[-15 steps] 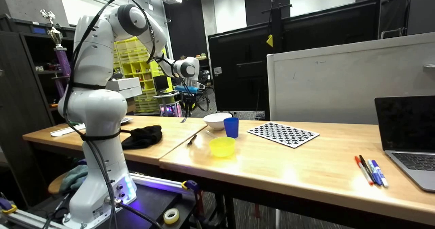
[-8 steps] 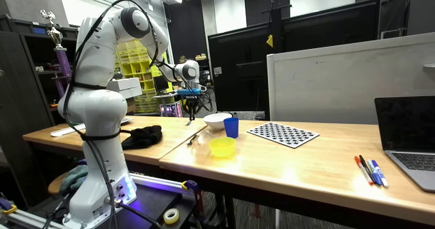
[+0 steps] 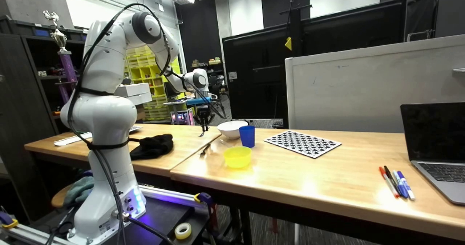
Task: Put the grey fork to the left
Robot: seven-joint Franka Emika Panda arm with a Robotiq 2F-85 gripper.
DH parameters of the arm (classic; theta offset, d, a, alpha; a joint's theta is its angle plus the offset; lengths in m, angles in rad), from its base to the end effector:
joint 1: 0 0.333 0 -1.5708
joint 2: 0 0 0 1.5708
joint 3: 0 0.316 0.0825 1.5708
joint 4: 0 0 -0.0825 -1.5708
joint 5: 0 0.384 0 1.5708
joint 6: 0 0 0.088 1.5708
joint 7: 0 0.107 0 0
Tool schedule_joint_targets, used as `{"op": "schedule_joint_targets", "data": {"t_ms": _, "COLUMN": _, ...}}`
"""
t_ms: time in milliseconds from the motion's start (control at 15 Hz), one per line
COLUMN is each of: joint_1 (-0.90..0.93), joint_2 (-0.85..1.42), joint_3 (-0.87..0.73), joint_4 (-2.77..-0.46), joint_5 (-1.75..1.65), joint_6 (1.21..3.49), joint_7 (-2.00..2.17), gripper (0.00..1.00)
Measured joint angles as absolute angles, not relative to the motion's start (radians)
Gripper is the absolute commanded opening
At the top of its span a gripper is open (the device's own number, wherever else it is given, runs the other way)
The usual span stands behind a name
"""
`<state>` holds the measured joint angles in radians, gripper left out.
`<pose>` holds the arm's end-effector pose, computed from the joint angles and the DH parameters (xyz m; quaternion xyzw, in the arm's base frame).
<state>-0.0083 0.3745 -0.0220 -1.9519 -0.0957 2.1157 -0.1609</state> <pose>0.5919 -0.0219 0.2708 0.9891 0.0940 -0.1086 0.0319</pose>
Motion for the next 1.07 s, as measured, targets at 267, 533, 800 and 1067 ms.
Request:
{"op": "schedule_joint_targets", "data": {"t_ms": 267, "joint_1": 0.019, "joint_2": 0.381, "joint_3": -0.004, "joint_4": -1.93, "joint_5": -0.111, "joint_6": 2.111, "joint_7": -0.139, "gripper": 0.04}}
{"op": "schedule_joint_targets", "data": {"t_ms": 533, "joint_1": 0.034, "joint_2": 0.397, "joint_3": 0.024, "joint_4": -1.897, "joint_5": -0.11, "joint_6": 2.108, "joint_7": -0.137, "gripper": 0.04}}
{"op": "schedule_joint_targets", "data": {"t_ms": 800, "joint_1": 0.041, "joint_2": 0.433, "joint_3": 0.048, "joint_4": -1.863, "joint_5": -0.103, "joint_6": 2.108, "joint_7": -0.138, "gripper": 0.04}}
{"op": "schedule_joint_targets", "data": {"t_ms": 1067, "joint_1": 0.041, "joint_2": 0.488, "joint_3": 0.071, "joint_4": -1.822, "joint_5": -0.085, "joint_6": 2.109, "joint_7": -0.152, "gripper": 0.04}}
